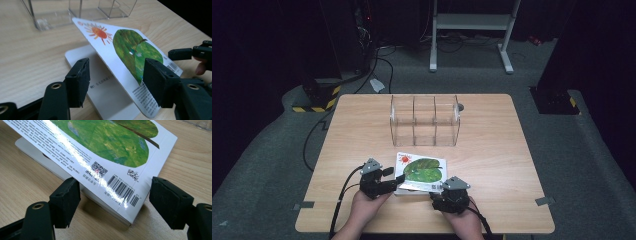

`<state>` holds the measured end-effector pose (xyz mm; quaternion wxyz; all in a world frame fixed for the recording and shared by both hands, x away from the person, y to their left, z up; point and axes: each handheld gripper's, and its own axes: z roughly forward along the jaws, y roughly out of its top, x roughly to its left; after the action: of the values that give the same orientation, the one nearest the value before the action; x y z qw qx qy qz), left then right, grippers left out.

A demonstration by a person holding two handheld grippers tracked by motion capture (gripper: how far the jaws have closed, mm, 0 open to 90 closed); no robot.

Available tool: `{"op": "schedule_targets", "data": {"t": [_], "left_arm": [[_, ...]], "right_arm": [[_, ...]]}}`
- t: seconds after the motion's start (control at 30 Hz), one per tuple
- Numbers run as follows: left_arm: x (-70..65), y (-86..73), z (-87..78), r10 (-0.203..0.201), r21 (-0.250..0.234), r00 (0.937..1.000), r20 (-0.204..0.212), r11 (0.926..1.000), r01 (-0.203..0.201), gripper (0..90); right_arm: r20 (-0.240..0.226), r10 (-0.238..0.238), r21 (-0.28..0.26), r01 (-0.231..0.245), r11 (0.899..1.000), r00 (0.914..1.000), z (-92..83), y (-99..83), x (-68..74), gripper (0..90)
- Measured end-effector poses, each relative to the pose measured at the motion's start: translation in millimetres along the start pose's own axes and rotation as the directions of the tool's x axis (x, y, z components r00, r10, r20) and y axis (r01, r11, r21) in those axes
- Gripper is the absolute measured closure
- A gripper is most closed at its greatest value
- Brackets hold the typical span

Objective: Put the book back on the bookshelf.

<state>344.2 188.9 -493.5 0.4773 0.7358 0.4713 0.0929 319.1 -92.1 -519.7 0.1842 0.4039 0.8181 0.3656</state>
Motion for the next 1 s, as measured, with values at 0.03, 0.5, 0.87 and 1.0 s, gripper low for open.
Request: {"op": "schedule_targets", "data": {"t": [0.03,0.5,0.87,1.0], "left_arm": [[1.1,0.3,2.6,-0.016,0.005,0.9998,0.008,0.9999,0.016,38.6],[4.4,-0.3,21.5,0.003,0.062,0.9986,0.053,0.998,-0.007,44.8],[4.6,-5.3,18.9,0.155,0.073,0.987,0.045,0.9848,-0.158,54.2],[-0.2,-9.1,14.3,0.218,0.042,0.9753,0.034,0.9747,-0.22,56.6]], "right_arm": [[0.001,0.0,0.001,0.0,1.0,1.0,0.1,-0.1,0.0,24.9],[-0.109,0.025,0.006,-0.025,1.0,0.9937,-7.1,-5.2,-8.1,25.9],[-0.108,0.071,-0.048,-0.076,0.996,0.9916,-17.3,-6.6,-17.8,32.4],[-0.144,0.116,-0.059,-0.126,0.99,0.9827,-18.8,-0.6,-27.6,34.4]]}}
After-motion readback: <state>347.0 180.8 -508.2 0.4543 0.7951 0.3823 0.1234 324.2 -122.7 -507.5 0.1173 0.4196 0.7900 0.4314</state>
